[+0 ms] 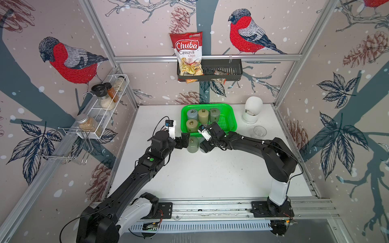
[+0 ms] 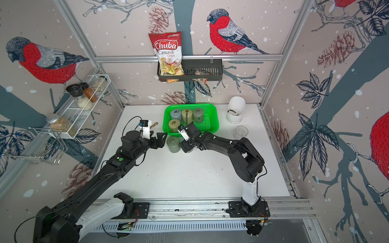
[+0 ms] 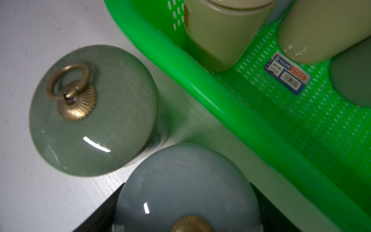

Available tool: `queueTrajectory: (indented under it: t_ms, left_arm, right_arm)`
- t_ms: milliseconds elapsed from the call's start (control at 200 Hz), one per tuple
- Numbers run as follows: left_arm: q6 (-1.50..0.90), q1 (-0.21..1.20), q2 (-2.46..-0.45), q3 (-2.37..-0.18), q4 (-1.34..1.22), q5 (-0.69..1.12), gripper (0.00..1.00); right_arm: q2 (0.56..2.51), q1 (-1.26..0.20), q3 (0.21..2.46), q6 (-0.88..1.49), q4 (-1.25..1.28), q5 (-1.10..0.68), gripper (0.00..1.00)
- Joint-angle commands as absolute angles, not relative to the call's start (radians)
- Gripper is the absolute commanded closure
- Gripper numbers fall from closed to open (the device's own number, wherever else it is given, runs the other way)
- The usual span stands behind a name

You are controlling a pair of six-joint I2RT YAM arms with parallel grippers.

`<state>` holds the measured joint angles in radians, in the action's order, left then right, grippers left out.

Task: Take the tea canister out of the basket
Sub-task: Place the tea canister at the center of the board.

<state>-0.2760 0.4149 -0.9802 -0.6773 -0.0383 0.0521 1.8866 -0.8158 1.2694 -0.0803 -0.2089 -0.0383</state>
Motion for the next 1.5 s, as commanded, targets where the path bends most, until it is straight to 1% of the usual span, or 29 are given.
queueTrajectory:
  t_ms: [0,80,135,270,330,405,545,665,730,810,886,1221,1366,1496]
  left_arm:
    - [-0.26,0.416,-0.979,-0.683,-0.044,0.049,0.03]
    - [-0.259,0.416,-0.977,-0.682,-0.044,0.048,0.03]
    - [-0.26,0.416,-0.976,-0.681,-0.044,0.048,0.03]
    - [-0.261,0.416,-0.974,-0.679,-0.043,0.048,0.03]
    - [-0.263,0.416,-0.972,-0.677,-0.043,0.047,0.03]
    - [-0.262,0.416,-0.971,-0.677,-0.04,0.048,0.03]
    - [-0.264,0.416,-0.968,-0.675,-0.039,0.048,0.03]
    - [-0.266,0.416,-0.966,-0.675,-0.038,0.048,0.03]
    - [-0.266,0.416,-0.966,-0.675,-0.038,0.047,0.03]
    - [-0.265,0.416,-0.965,-0.675,-0.038,0.049,0.03]
    - [-0.266,0.416,-0.963,-0.675,-0.037,0.049,0.03]
    - [-0.269,0.416,-0.957,-0.674,-0.035,0.051,0.03]
    - [-0.281,0.416,-0.949,-0.674,-0.035,0.039,0.03]
    - [-0.302,0.416,-0.939,-0.681,-0.036,0.043,0.03]
  right_arm:
    - [1.887,-0.818,1.269,-0.081,-0.141,-0.041,1.0]
    - [1.888,-0.817,1.267,-0.081,-0.143,-0.043,0.98]
    - [1.888,-0.818,1.266,-0.081,-0.143,-0.044,0.94]
    - [1.889,-0.818,1.266,-0.081,-0.147,-0.044,0.7]
    - [1.889,-0.818,1.266,-0.082,-0.147,-0.044,0.62]
    - [1.889,-0.818,1.264,-0.084,-0.147,-0.046,0.46]
    - [1.889,-0.818,1.266,-0.089,-0.151,-0.051,0.31]
    - [1.888,-0.818,1.266,-0.092,-0.154,-0.055,0.22]
    - [1.888,-0.818,1.266,-0.092,-0.157,-0.06,0.11]
    - [1.887,-0.818,1.266,-0.095,-0.157,-0.064,0.04]
    - [1.886,-0.818,1.265,-0.095,-0.155,-0.063,0.0]
    - [1.872,-0.818,1.271,-0.103,-0.176,-0.058,0.0]
    - [1.827,-0.813,1.265,-0.119,-0.191,-0.022,0.0]
    - [1.775,-0.797,1.273,-0.13,-0.207,-0.032,0.0]
